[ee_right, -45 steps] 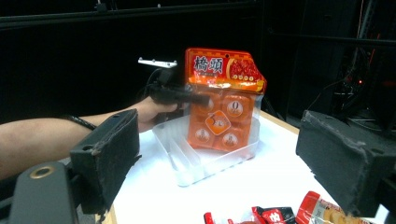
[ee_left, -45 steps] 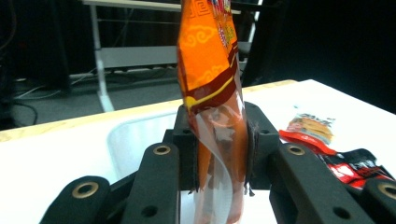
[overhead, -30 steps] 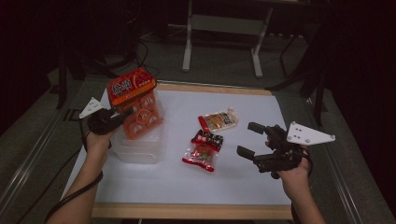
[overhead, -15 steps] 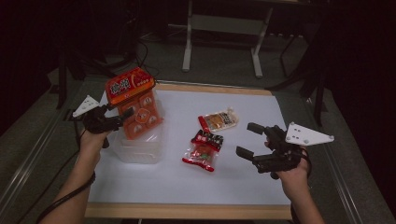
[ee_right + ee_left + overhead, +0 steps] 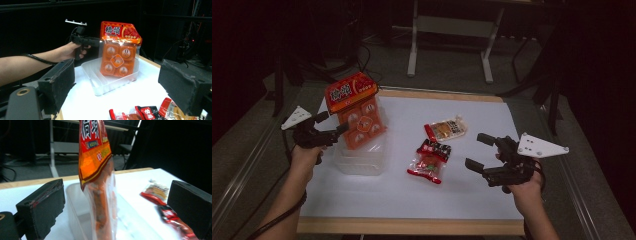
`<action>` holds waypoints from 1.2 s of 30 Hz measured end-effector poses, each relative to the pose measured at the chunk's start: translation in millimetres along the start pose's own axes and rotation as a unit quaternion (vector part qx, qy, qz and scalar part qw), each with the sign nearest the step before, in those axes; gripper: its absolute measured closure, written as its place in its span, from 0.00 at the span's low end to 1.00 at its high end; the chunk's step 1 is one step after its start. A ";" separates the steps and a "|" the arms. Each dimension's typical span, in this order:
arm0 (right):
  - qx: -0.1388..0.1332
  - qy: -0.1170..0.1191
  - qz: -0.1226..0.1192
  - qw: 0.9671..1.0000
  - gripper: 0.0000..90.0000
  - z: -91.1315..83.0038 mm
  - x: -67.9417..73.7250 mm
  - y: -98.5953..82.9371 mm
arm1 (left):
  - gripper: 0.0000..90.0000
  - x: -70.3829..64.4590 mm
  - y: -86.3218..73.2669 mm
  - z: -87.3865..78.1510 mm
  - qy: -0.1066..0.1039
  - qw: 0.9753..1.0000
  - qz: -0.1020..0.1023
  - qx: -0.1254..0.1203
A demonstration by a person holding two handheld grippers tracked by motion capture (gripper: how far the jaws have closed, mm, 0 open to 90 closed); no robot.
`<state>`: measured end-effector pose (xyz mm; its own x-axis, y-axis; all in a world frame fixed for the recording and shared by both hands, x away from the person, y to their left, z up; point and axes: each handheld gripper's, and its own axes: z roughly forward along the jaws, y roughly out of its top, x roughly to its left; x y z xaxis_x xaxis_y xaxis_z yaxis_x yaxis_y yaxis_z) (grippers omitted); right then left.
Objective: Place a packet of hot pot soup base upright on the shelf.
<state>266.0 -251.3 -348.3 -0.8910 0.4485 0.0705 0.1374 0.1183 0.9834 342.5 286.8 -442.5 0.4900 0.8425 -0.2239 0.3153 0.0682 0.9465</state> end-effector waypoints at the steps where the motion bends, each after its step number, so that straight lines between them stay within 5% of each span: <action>1: 0.000 0.000 0.000 1.000 0.15 0.2 -0.1 -0.5 | 0.02 -0.5 -0.2 -2.1 0.001 1.000 0.000 0.000; 12: 0.005 0.000 -0.013 1.000 0.16 3.9 1.1 -3.8 | 0.02 -17.9 -4.5 -23.5 -0.019 0.999 0.040 0.025; 25: 0.012 -0.007 -0.004 1.000 0.15 4.5 0.1 -9.8 | 0.02 -57.1 -4.6 -51.2 -0.077 0.995 0.056 0.006; 36: 0.026 -0.019 -0.006 0.999 0.15 7.6 -0.2 -17.3 | 0.01 -99.9 -7.1 -58.3 -0.136 0.986 0.092 0.011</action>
<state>267.1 -246.7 -366.6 -0.8762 0.4792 0.0518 0.1499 0.1687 0.9742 243.9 233.3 -413.3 0.7392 0.6651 -0.1059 0.2168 -0.0861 0.9724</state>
